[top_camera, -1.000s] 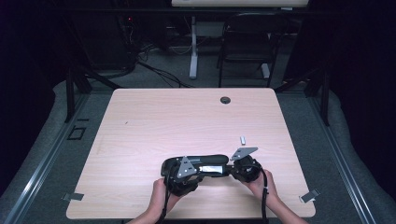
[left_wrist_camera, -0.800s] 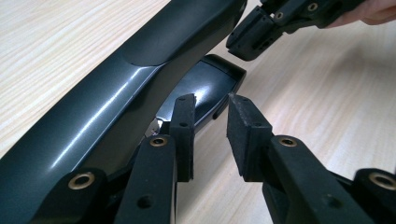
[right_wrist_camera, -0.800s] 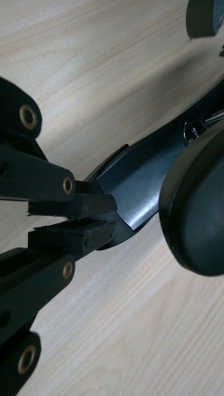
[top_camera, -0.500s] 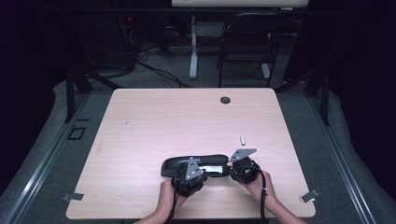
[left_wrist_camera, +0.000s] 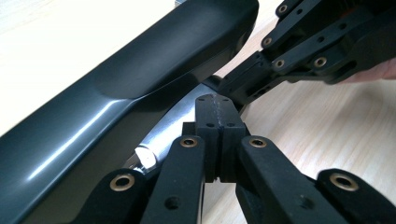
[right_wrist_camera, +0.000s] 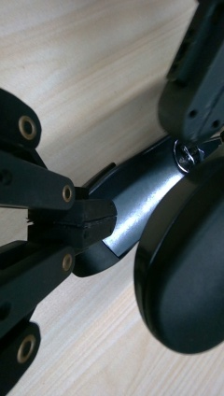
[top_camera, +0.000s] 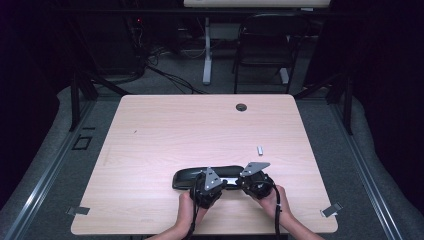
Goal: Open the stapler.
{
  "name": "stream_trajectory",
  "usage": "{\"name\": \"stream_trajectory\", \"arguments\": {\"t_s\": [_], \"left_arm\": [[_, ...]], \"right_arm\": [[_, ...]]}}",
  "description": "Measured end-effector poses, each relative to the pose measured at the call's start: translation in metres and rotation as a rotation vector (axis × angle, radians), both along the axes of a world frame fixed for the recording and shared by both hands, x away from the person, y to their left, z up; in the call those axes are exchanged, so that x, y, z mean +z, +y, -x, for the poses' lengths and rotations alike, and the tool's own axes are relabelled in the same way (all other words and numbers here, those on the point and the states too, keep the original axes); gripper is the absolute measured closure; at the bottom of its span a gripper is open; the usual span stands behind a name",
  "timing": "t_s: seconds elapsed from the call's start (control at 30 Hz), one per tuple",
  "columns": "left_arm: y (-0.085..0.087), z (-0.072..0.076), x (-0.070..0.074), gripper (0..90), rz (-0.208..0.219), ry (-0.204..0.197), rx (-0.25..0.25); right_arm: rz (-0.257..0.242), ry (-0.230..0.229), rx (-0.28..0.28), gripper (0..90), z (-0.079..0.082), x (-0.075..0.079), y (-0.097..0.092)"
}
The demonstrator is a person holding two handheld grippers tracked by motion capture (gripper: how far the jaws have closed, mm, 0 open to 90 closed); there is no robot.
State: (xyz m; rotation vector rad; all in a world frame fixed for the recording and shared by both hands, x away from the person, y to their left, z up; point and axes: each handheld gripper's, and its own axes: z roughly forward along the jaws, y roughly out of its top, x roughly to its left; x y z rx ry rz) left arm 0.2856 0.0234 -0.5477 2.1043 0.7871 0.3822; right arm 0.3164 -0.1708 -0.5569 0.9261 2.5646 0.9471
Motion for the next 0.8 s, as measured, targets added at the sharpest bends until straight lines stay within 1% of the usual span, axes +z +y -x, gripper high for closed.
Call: {"name": "stream_trajectory", "arguments": {"t_s": [0.03, 0.1, 0.13, 0.17, 0.2, 0.27, 0.3, 0.4, 0.47, 0.53, 0.6, 0.63, 0.73, 0.8], "left_arm": [[-0.002, 0.000, -0.001, 90.0, -0.003, -0.003, -0.001], [-0.006, 0.000, -0.003, 90.0, 0.000, -0.002, 0.002], [-0.007, -0.001, -0.005, 90.0, 0.000, -0.001, 0.005], [-0.008, -0.001, -0.006, 90.0, 0.002, -0.001, 0.008], [-0.009, -0.002, -0.007, 90.0, 0.003, 0.004, 0.014], [-0.011, -0.003, -0.010, 90.0, 0.013, 0.010, 0.022], [-0.011, -0.003, -0.010, 90.0, 0.013, 0.010, 0.022], [-0.013, -0.005, -0.013, 90.0, 0.025, 0.009, 0.034], [-0.015, -0.007, -0.014, 90.0, 0.040, -0.002, 0.047], [-0.016, -0.007, -0.014, 90.0, 0.039, -0.010, 0.048], [-0.016, -0.007, -0.013, 90.0, 0.043, -0.012, 0.050], [-0.018, -0.007, -0.013, 90.0, 0.052, -0.015, 0.052], [-0.019, -0.007, -0.014, 90.0, 0.055, -0.022, 0.051], [-0.020, -0.008, -0.014, 90.0, 0.063, -0.022, 0.054]], "right_arm": [[0.005, -0.004, -0.002, 90.0, 0.000, -0.001, 0.000], [-0.014, -0.019, -0.017, 90.0, 0.001, -0.003, 0.002], [0.010, -0.018, -0.004, 90.0, 0.000, -0.001, 0.002], [0.004, -0.019, -0.003, 90.0, 0.000, -0.002, 0.002], [0.013, -0.022, -0.001, 90.0, 0.001, -0.002, 0.001], [0.010, -0.029, -0.001, 90.0, 0.001, -0.002, 0.001], [-0.002, -0.033, -0.008, 90.0, 0.002, -0.003, 0.001], [0.001, -0.041, -0.008, 90.0, 0.002, -0.004, 0.000], [-0.005, -0.056, -0.008, 90.0, 0.003, -0.005, 0.001], [0.005, -0.067, -0.015, 90.0, 0.004, -0.005, 0.002], [0.005, -0.073, -0.016, 90.0, 0.004, -0.006, 0.002], [-0.008, -0.069, -0.020, 90.0, 0.004, -0.006, 0.000], [-0.010, -0.071, -0.021, 90.0, 0.004, -0.007, 0.000], [-0.029, -0.070, -0.023, 90.0, 0.003, -0.008, 0.000]]}}
